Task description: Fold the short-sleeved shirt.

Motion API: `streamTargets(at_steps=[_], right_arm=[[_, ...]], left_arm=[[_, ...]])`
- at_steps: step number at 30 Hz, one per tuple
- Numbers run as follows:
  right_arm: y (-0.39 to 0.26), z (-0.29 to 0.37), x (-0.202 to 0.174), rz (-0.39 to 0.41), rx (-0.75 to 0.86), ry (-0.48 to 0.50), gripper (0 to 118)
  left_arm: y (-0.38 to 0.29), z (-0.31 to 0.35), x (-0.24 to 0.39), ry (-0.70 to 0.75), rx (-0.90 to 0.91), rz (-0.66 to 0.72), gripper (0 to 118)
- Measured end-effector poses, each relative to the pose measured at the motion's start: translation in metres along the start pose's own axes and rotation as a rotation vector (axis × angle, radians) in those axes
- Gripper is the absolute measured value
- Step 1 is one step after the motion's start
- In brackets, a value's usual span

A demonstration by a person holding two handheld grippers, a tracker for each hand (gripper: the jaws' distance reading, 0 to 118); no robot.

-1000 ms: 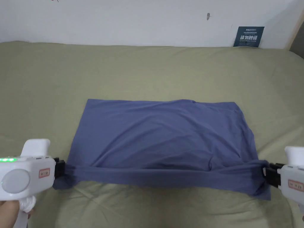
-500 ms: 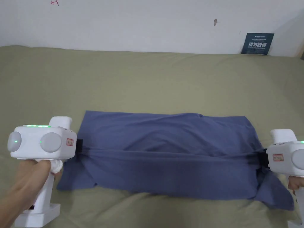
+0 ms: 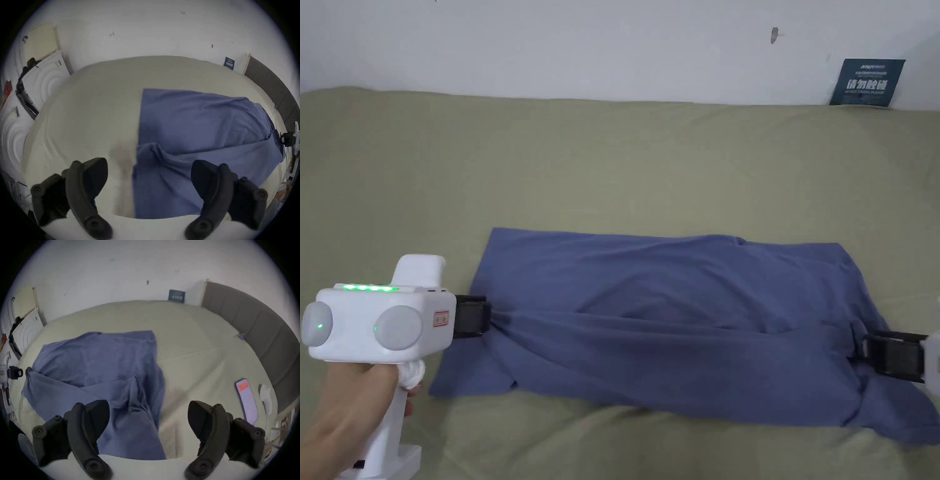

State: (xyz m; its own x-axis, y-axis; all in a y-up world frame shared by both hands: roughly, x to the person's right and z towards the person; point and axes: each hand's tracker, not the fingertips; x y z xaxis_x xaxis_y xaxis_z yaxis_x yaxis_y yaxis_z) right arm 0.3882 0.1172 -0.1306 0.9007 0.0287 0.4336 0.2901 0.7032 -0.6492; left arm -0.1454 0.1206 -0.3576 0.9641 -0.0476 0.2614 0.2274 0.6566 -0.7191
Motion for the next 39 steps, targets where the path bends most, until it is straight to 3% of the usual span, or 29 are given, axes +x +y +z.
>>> streamTargets(at_steps=[1,2,3,8,13,14,15,16,17,18,19,22,26,29,30,31,32,33,35,39], right_arm=[[-0.003,0.01,0.005,-0.001,0.013,-0.002,80],[-0.005,0.018,0.009,-0.01,0.021,-0.011,37],[-0.009,0.025,0.012,-0.025,0.027,-0.013,0],[-0.022,0.041,0.016,-0.057,-0.005,0.04,0],[-0.032,0.041,0.002,-0.007,-0.043,0.064,0],[-0.033,0.041,-0.001,-0.003,-0.047,0.07,0],[-0.035,0.039,-0.002,0.0,-0.057,0.087,0],[-0.036,0.037,-0.002,0.002,-0.058,0.092,0],[-0.036,0.036,-0.003,0.005,-0.062,0.104,0],[-0.036,0.034,-0.005,0.004,-0.066,0.113,0],[-0.037,0.029,-0.005,0.003,-0.069,0.114,0],[-0.036,0.018,-0.004,0.012,-0.078,0.121,0],[-0.037,0.012,-0.006,0.012,-0.085,0.113,0],[-0.037,0.013,-0.008,0.021,-0.086,0.115,0],[-0.037,0.012,-0.008,0.025,-0.085,0.117,1],[-0.037,0.012,-0.008,0.025,-0.079,0.116,11],[-0.037,0.014,-0.009,0.021,-0.072,0.105,34],[-0.036,0.014,-0.008,0.008,-0.066,0.1,55],[-0.034,0.01,-0.005,-0.016,-0.083,0.097,115],[-0.037,0.003,-0.006,0.013,-0.134,0.072,111]], left_arm=[[-0.004,0.009,-0.003,-0.002,0.003,0.006,60],[-0.008,0.015,-0.005,-0.006,0.002,0.009,14],[-0.01,0.018,-0.009,-0.008,-0.001,0.014,1],[-0.028,0.019,-0.009,-0.067,-0.11,0.058,0],[-0.039,0.002,-0.001,-0.065,-0.162,0.038,0],[-0.039,-0.001,-0.002,-0.075,-0.171,0.057,6],[-0.039,0.0,0.0,-0.083,-0.18,0.086,16],[-0.039,-0.003,-0.001,-0.072,-0.183,0.091,37],[-0.04,-0.006,0.0,-0.063,-0.187,0.09,83],[-0.041,-0.01,0.001,-0.034,-0.197,0.078,113],[-0.042,-0.01,0.004,-0.025,-0.191,0.072,118],[-0.043,-0.02,0.007,-0.008,-0.216,0.056,118],[-0.047,-0.022,0.012,-0.005,-0.234,0.046,107],[-0.044,-0.013,0.015,-0.033,-0.228,0.018,72],[-0.042,-0.009,0.013,-0.04,-0.226,0.017,50],[-0.039,-0.007,0.01,-0.041,-0.22,0.007,15],[-0.039,-0.006,0.007,-0.045,-0.204,0.007,5],[-0.038,-0.005,0.006,-0.061,-0.199,0.028,6],[-0.037,-0.008,0.007,-0.061,-0.212,0.025,6],[-0.04,-0.009,0.014,-0.043,-0.208,0.009,6]])
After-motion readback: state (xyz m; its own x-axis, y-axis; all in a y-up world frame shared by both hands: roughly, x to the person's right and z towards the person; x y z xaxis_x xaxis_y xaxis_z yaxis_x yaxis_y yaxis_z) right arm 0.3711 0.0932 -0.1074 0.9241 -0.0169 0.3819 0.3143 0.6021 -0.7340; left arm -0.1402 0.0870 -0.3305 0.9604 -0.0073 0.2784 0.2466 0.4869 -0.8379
